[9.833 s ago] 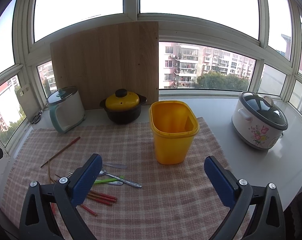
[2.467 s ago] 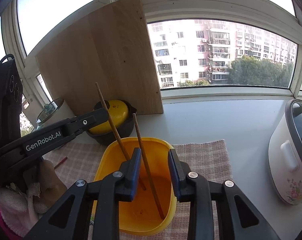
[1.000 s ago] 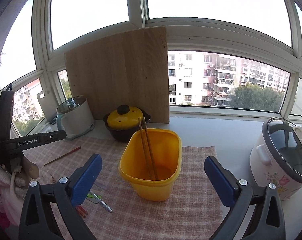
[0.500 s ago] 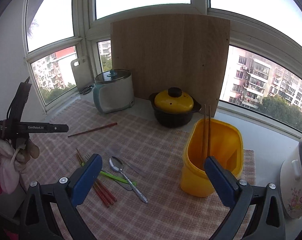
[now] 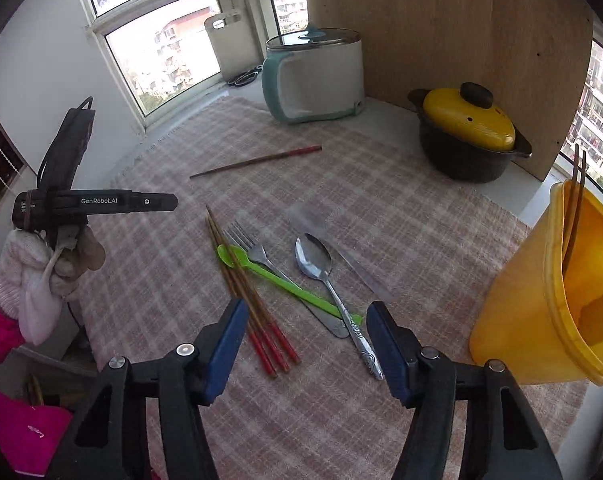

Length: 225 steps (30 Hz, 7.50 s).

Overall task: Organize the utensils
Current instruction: 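Move both open tools back over the remaining chopsticks on the cloth, then grasp a red-tipped chopstick with the right tool while the left tool hovers nearby, then close the left tool on another chopstick while the right tool holds its chopstick, then lift both held chopsticks and carry them toward the yellow container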

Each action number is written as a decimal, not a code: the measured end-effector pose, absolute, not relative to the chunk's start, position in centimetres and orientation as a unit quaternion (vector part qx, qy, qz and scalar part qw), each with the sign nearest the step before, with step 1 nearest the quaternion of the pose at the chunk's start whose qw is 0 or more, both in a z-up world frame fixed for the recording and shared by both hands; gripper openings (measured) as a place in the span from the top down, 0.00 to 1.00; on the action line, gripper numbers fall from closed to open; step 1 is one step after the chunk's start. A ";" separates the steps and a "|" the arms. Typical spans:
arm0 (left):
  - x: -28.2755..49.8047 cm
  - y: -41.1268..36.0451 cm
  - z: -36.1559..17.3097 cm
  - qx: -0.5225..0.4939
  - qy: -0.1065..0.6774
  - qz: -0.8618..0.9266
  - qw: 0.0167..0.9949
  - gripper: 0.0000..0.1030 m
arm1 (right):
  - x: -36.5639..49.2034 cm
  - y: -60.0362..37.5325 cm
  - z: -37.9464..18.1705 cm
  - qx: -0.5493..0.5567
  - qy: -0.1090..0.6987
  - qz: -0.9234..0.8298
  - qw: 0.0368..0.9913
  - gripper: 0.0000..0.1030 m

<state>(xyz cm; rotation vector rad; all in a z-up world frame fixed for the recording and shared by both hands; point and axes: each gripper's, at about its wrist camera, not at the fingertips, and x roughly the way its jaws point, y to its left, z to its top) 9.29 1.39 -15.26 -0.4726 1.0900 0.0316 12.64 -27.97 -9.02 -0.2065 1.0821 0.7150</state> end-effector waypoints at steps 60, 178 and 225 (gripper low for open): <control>10.1 -8.1 -19.9 -0.201 0.550 0.103 0.804 0.73 | 16.6 -20.7 -18.4 -0.219 0.580 0.440 0.649 0.89; 10.5 -6.0 -20.0 -0.128 0.661 0.006 0.739 0.93 | 13.6 -24.3 -17.7 -0.093 0.623 0.369 0.683 0.77; 10.2 -5.3 -10.7 -0.234 0.493 -0.074 0.835 0.97 | 11.1 -32.4 -9.3 0.039 0.530 0.241 0.812 0.96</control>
